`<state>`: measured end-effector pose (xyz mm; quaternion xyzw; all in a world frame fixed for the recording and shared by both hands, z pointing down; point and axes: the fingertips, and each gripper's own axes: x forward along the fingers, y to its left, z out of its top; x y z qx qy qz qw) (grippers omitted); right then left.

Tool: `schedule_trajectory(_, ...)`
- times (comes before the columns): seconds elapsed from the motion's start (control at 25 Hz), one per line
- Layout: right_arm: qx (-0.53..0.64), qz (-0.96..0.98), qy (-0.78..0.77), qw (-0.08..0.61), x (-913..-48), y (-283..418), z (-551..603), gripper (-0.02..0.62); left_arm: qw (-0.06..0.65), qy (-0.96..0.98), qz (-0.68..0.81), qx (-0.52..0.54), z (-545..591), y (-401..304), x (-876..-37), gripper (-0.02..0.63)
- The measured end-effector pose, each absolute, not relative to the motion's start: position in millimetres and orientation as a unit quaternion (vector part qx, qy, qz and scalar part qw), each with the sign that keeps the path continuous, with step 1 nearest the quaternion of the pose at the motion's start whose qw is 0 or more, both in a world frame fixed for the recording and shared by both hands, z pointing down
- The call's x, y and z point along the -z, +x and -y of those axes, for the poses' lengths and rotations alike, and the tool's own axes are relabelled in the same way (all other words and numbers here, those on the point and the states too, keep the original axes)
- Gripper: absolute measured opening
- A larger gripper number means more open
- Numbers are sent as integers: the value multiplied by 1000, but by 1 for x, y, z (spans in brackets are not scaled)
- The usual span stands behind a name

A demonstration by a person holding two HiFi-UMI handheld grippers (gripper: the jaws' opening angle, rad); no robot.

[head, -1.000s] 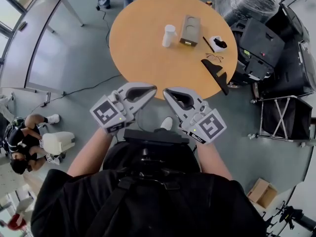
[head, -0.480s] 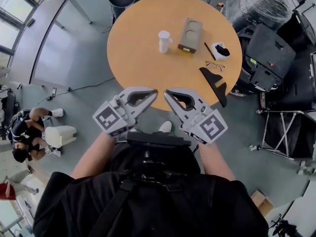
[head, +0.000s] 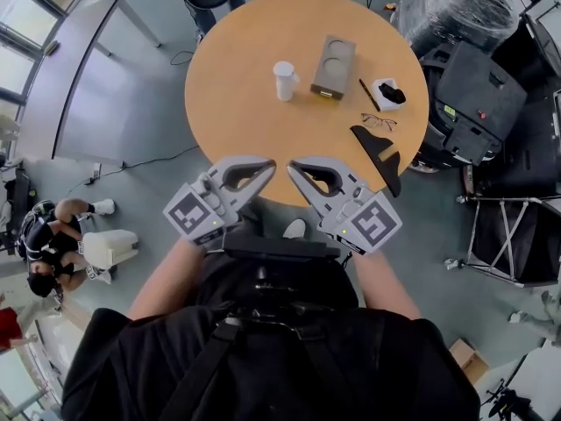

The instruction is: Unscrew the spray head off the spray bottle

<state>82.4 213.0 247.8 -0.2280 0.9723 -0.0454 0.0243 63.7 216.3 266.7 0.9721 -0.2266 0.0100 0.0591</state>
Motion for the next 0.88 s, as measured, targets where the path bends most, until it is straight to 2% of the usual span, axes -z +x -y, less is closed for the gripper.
schedule_trajectory(0.48, 36, -952, -304, -1, -260, 42, -97, 17, 60, 983, 175, -17, -100, 19, -279, 26)
schedule_trajectory(0.88, 73, -919, -387, -25, -313, -14, 32, 16, 67, 987, 142, -39, 33, -43, -336, 26)
